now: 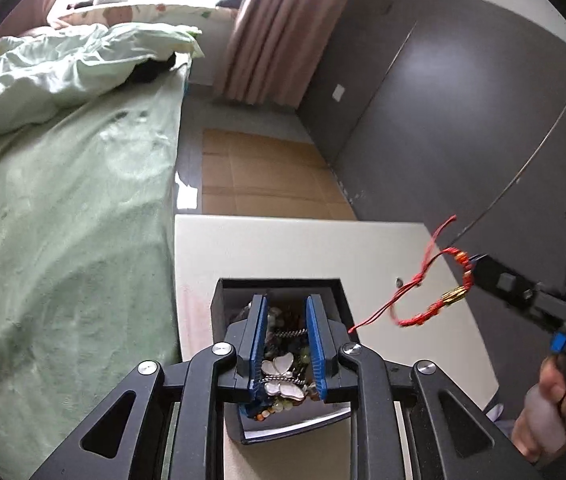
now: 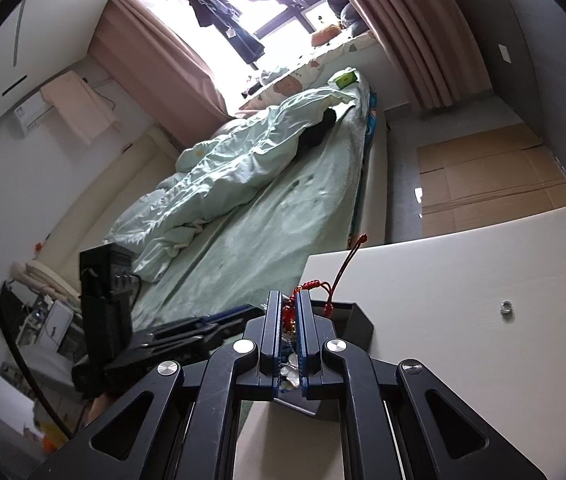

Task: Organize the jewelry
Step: 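Carry the chain over the box with the left tool while the right tool grasps the red bracelet, then open both tools over the box to drop the chain and red bracelet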

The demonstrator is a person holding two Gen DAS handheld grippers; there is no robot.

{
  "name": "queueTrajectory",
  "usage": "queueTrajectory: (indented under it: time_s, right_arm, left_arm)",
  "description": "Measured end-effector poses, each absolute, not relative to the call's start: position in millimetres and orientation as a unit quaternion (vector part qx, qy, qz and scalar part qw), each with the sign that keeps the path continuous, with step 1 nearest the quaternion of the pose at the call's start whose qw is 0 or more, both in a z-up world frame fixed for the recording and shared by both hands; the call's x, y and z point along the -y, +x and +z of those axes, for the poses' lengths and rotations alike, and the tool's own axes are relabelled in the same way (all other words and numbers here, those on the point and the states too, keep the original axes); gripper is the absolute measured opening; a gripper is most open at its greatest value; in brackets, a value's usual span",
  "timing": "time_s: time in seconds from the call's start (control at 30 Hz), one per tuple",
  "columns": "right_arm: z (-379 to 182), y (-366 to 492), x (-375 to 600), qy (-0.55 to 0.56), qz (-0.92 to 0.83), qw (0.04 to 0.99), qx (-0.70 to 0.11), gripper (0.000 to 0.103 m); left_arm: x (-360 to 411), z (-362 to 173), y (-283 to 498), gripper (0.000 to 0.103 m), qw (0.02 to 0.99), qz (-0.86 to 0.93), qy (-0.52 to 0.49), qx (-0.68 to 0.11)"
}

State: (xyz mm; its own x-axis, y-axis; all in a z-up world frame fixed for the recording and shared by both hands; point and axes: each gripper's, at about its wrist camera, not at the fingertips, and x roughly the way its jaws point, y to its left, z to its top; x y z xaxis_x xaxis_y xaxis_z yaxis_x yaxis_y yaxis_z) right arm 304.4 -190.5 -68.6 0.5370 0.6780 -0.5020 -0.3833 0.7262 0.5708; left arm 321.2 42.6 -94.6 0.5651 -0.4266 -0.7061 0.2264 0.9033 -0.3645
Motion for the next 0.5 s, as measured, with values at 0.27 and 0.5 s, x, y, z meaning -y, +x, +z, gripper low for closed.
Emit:
queueTrajectory:
  time_s: [0.27, 0.5]
  right_arm:
    - [-79, 313, 163, 0.189, 0.321, 0.844, -0.386, 0.007]
    - [-95, 321, 151, 0.186, 0.333, 0.817, -0.432, 0.042]
  left_arm:
    - [-61, -78, 299, 0.071, 0.888, -0.194, -0.154, -0.387]
    - [-78, -72, 289, 0.075, 0.895, -0.184, -0.158, -0.375]
